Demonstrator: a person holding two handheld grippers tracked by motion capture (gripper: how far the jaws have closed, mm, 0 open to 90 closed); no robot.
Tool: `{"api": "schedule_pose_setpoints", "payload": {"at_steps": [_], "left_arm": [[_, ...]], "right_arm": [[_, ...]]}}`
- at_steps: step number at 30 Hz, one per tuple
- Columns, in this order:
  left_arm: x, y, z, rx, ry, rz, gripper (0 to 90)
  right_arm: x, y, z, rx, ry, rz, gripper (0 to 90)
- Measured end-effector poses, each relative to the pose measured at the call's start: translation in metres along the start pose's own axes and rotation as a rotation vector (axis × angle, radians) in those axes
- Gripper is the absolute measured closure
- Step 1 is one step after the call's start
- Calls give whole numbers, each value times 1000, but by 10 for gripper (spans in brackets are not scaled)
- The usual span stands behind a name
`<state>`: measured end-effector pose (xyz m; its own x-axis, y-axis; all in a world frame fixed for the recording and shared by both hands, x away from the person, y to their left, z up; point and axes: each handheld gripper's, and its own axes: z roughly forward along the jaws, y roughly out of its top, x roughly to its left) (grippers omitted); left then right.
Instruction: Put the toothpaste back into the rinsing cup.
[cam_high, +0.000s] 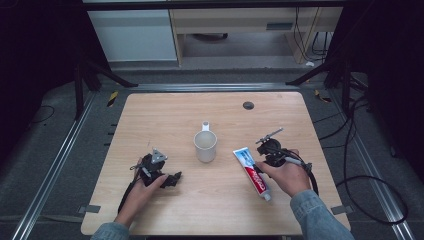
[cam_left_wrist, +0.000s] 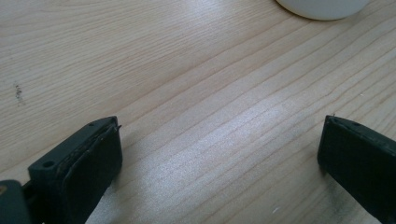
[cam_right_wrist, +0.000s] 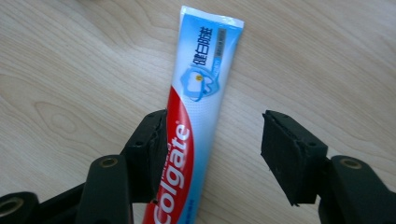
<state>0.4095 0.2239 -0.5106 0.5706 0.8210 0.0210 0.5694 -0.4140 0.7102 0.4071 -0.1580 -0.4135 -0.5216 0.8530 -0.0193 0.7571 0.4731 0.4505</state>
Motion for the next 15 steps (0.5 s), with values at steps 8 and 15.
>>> {"api": "schedule_pose_setpoints", "payload": {"at_steps": [8,15], "left_arm": [[0,0,0,0,0,0,0],[0,0,0,0,0,0,0]], "right_arm": [[8,7,14,46,30,26,368],[10,11,30,89,33,41,359]]}}
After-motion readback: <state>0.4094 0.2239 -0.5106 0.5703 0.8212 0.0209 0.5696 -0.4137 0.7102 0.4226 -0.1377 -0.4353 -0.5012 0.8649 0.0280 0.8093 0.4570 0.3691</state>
